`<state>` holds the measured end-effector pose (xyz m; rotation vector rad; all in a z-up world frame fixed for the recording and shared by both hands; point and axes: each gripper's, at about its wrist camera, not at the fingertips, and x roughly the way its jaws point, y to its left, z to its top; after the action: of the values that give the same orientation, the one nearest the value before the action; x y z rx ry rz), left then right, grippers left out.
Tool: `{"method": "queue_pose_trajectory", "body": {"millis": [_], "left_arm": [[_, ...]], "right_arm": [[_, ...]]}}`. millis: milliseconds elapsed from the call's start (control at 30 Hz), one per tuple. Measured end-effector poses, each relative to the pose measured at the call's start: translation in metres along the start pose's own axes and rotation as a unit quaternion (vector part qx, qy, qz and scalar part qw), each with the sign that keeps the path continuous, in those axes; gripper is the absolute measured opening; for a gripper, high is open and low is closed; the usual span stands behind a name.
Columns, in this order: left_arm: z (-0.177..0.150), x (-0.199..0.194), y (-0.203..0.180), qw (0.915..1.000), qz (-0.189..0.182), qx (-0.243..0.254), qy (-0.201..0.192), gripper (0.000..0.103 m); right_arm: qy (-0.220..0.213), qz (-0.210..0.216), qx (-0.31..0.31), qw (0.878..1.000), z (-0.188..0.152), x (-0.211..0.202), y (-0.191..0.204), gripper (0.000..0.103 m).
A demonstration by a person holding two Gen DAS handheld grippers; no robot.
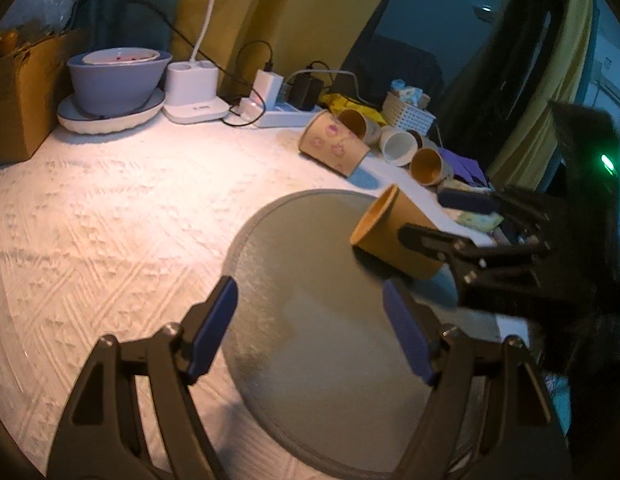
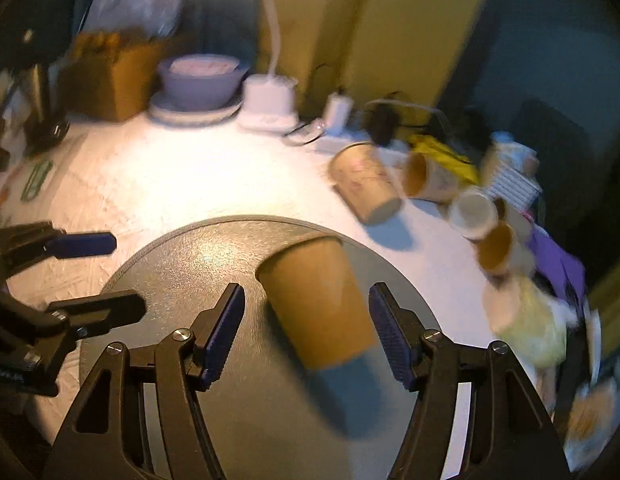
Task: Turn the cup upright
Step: 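Carry the upright cup over the grey mat with the right gripper, then lower the cup onto the grey mat and open the right gripper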
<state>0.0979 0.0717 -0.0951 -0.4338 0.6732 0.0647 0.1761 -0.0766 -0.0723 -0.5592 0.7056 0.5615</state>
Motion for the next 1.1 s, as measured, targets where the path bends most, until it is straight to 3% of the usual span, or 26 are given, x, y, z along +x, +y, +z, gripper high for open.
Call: {"method": "queue_pose_trajectory", "body": {"millis": [133, 367, 467, 633, 767, 933, 1100], "left_arm": [[0.006, 0.005, 0.014, 0.9999, 0.004, -0.013, 0.009, 0.076], [0.014, 0.018, 0.034, 0.9992, 0.0, -0.033, 0.024, 0.076], [0.015, 0.024, 0.036, 0.9989, -0.004, -0.031, 0.035, 0.076], [0.015, 0.025, 0.035, 0.9989, -0.005, -0.024, 0.038, 0.076], [0.015, 0.02, 0.036, 0.9992, 0.001, -0.024, 0.031, 0.076], [0.015, 0.014, 0.029, 0.9996, 0.005, -0.011, 0.024, 0.076], [0.012, 0.007, 0.015, 0.9996, 0.014, 0.009, 0.021, 0.076]], "right_arm": [[0.069, 0.032, -0.055, 0.996, 0.024, 0.032, 0.0, 0.068], [0.159, 0.064, -0.135, 0.976, 0.04, 0.067, 0.009, 0.068], [0.181, 0.068, -0.164, 0.967, 0.047, 0.075, 0.012, 0.068], [0.194, 0.079, -0.172, 0.963, 0.056, 0.082, 0.011, 0.066], [0.156, 0.079, -0.143, 0.974, 0.057, 0.069, 0.007, 0.065], [0.058, 0.094, -0.047, 0.993, 0.038, 0.036, -0.006, 0.065], [-0.049, 0.094, 0.07, 0.992, -0.005, 0.004, -0.021, 0.065]]}}
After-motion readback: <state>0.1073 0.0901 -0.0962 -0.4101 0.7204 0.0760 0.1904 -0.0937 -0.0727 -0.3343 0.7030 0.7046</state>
